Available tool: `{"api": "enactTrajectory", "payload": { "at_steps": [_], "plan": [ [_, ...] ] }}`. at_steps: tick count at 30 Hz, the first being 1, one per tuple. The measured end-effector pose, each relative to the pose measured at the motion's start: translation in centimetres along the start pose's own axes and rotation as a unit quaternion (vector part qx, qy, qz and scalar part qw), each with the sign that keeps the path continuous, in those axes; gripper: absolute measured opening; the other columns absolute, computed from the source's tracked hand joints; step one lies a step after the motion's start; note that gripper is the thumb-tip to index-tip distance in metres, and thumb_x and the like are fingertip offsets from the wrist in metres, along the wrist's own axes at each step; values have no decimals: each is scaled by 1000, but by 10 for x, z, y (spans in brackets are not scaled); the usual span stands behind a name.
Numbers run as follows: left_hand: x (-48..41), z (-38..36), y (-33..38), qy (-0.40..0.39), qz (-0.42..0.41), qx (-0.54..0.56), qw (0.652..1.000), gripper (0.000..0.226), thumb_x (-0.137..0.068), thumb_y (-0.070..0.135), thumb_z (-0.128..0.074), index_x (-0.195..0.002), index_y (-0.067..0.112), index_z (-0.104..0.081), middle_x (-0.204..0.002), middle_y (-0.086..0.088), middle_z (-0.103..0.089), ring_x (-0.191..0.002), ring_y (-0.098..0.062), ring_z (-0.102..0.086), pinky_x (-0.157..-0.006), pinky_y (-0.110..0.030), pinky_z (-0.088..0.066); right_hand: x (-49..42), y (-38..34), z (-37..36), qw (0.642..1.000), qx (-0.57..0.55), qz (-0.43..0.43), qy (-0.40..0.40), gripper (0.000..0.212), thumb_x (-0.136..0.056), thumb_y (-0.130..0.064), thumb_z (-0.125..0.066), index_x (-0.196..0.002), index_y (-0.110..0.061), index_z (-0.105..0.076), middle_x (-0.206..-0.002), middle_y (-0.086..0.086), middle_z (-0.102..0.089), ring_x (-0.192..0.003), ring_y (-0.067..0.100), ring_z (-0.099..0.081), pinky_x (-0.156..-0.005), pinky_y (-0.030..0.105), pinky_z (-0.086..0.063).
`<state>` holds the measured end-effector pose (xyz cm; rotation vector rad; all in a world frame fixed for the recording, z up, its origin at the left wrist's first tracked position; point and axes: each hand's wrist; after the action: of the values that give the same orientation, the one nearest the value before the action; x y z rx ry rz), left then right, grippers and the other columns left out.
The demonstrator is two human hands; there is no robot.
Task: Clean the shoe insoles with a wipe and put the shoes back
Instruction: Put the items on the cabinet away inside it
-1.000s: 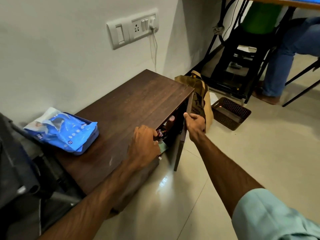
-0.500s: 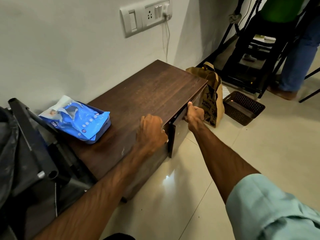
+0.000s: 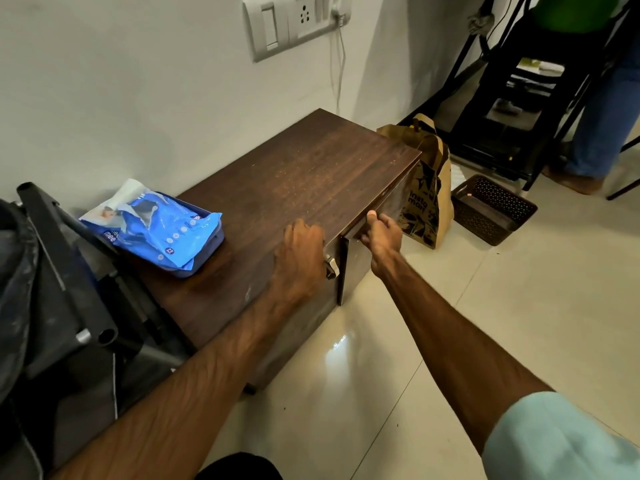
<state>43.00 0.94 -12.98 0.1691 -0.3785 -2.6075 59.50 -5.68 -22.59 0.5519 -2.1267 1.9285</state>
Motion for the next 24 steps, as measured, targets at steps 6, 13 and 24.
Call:
{"api": "enactTrajectory", "payload": {
  "at_steps": [6,13,24],
  "plan": [
    [0,1,0,17,-7,-1,1000,32,-94,13,-66,-125,14,-57,-129,-8,-53,-120,-23,-50,-91,-28,-42,47,26,7,997,26,-2,-73,62,-99,-17,-67,-156,-18,-41,-125,11,-69,-105,26,-72,-91,44,-61],
    [0,0,2,14,-18,-15,1000,36,-93,15,-68,-127,14,-55,-130,-10,-54,-121,-24,-51,-94,-30,-46,62,52,15,987,125,95,-42,50,-96,-7,-67,-144,-10,-55,-121,10,-71,-109,25,-69,-98,46,-57],
    [-2,0,-1,-9,-16,-8,1000,37,-92,17,-69,-126,13,-55,-129,-11,-53,-121,-25,-50,-98,-35,-48,74,73,16,920,299,239,-79,26,-94,-7,-66,-116,-8,-78,-109,4,-78,-95,12,-68,-89,24,-52]
  ]
}}
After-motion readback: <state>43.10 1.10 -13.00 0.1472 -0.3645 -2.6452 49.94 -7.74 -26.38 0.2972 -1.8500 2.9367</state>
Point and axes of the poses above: each hand's wrist, its own x-axis away from the middle knuckle, its own z-axis out of the back of the hand, y = z × x
